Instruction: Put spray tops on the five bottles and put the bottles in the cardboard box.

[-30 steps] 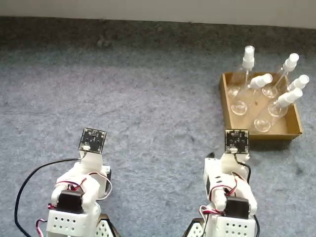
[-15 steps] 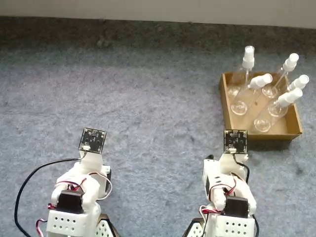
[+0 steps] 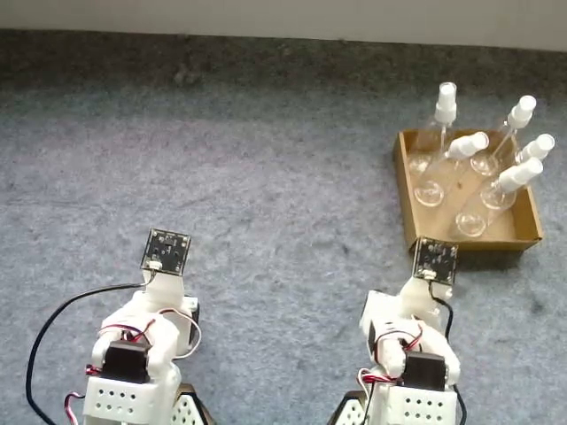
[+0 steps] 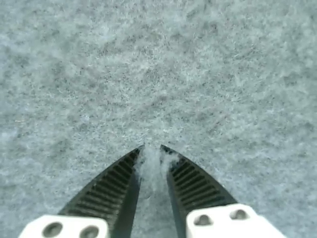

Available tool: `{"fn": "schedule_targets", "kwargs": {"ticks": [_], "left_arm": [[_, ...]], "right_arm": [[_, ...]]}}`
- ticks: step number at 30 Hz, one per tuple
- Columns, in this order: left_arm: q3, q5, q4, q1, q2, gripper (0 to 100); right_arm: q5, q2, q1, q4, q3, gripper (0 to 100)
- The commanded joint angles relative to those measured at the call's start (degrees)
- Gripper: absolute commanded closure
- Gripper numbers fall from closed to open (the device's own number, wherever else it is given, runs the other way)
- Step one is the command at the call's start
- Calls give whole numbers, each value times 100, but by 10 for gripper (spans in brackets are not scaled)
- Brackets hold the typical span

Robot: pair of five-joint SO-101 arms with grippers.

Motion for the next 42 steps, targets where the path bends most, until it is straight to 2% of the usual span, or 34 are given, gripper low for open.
{"fn": "schedule_targets", "kwargs": {"ticks": [1,6,8,12,18,31,39,42], "left_arm": [[110,53,-9,-171,-31,994],[110,70,-18,-629,-31,994],[110,114,-18,-655,-31,994],[110,589,-18,-673,-31,994],[110,255,18,-646,-31,994],[110,255,18,-673,-31,994],[110,246,18,-673,-31,994],[110,246,18,-673,-31,994]], "right_arm": [[-70,-31,-233,163,804,828],[-53,-31,-277,163,804,829],[246,-31,-312,171,804,829],[484,-31,-330,171,804,829],[527,-31,-338,171,804,829],[527,-31,-338,171,804,834],[527,-31,-338,171,804,985],[527,-31,-338,171,804,991]]}}
